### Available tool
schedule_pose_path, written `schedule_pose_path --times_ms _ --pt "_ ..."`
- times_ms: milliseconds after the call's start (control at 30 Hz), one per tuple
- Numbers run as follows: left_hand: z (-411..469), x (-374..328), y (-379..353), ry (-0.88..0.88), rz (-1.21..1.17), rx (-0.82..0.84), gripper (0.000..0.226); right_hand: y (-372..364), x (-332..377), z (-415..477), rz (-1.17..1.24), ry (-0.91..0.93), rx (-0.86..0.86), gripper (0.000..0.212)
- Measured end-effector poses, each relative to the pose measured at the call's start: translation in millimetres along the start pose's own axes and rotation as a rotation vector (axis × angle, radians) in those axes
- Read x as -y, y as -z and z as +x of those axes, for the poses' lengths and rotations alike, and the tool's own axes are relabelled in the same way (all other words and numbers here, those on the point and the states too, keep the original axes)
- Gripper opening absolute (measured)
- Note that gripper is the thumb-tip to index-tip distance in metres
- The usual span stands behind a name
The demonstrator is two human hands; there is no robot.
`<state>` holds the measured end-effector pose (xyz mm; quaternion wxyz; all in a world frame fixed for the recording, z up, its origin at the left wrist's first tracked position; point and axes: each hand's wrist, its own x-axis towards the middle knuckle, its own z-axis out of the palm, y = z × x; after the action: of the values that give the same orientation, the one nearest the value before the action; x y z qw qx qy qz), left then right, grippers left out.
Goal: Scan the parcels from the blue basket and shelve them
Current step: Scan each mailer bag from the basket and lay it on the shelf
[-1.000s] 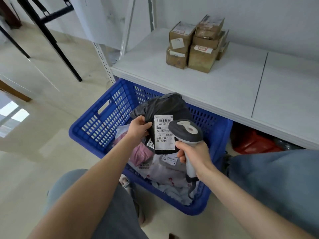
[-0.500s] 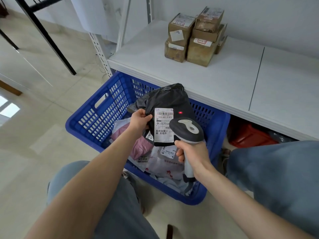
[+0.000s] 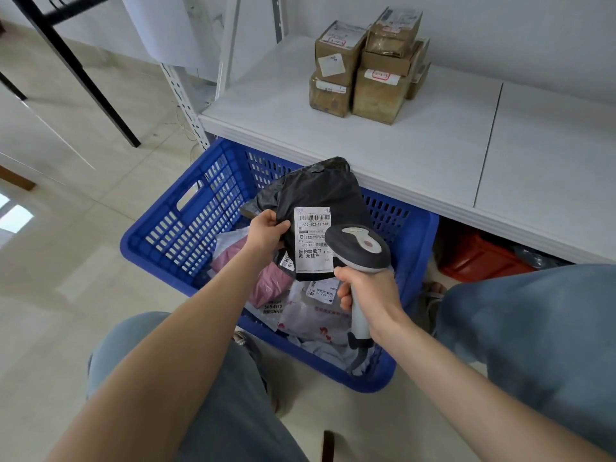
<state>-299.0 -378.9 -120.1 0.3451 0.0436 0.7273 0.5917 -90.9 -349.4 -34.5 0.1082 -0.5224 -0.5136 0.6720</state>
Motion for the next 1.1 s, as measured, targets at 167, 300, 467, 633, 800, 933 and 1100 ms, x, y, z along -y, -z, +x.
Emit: schedule_pose_path --times_ms 167,300,467,633,800,933,1100 --pt "-2 -4 -2 -0.004 -0.005 -0.001 0.034 1 1 0 0.046 0.009 0.009 0.023" --pt "-6 -17 -4 -0.059 -0.010 0.025 0.032 6 12 -1 0.147 0.045 0.018 0.020" --pt "-13 -48 -15 -0.183 -0.062 0.005 0.030 19 37 7 0.144 0.118 0.049 0.025" --pt "-17 -94 -73 -0.260 0.007 0.057 0.030 53 68 23 0.220 0.172 0.020 0.022" --pt "2 -137 -164 -0.326 0.142 0.121 0.027 114 91 52 0.304 0.188 -0.046 0.016" --pt "30 -160 -238 -0.419 0.304 0.157 0.012 163 100 77 0.356 0.231 -0.090 0.008" --pt "48 -145 -283 -0.562 1.063 0.211 0.073 200 101 106 0.401 0.222 -0.147 0.005"
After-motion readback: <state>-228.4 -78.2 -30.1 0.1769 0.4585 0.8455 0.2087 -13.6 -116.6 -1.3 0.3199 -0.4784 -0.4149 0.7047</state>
